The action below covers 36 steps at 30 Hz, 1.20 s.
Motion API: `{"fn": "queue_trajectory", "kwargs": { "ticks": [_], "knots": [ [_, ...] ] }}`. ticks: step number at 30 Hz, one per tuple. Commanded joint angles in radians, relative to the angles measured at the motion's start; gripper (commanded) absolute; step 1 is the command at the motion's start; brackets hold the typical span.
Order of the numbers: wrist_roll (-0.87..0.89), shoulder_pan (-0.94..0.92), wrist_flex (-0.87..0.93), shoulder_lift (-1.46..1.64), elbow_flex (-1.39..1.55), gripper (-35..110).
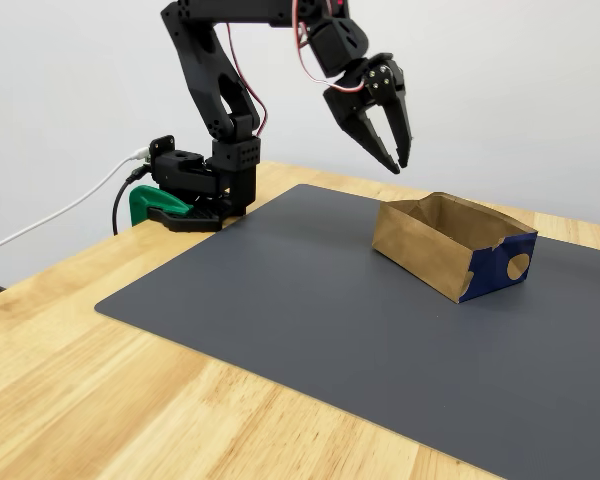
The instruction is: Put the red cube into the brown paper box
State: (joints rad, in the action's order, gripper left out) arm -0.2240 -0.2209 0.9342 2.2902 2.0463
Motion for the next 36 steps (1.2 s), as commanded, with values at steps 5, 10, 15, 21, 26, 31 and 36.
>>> {"fn": "queue_trajectory", "kwargs": {
  "ticks": [5,10,15,21,26,31,36],
  "knots": [
    [-0.021,-0.114,-0.153,0.495,0.275,0],
    [-0.014,-0.144,-0.187,0.779,0.497,0],
    [0.021,-0.155,-0.183,0.839,0.578,0],
    [0.029,-0.120,-0.150,0.850,0.623,0],
    [0.040,-0.060,-0.063,0.851,0.626,0],
    [0.071,0.002,0.025,0.851,0.626,0],
    [0.089,0.035,0.109,0.853,0.626,0]
  ]
}}
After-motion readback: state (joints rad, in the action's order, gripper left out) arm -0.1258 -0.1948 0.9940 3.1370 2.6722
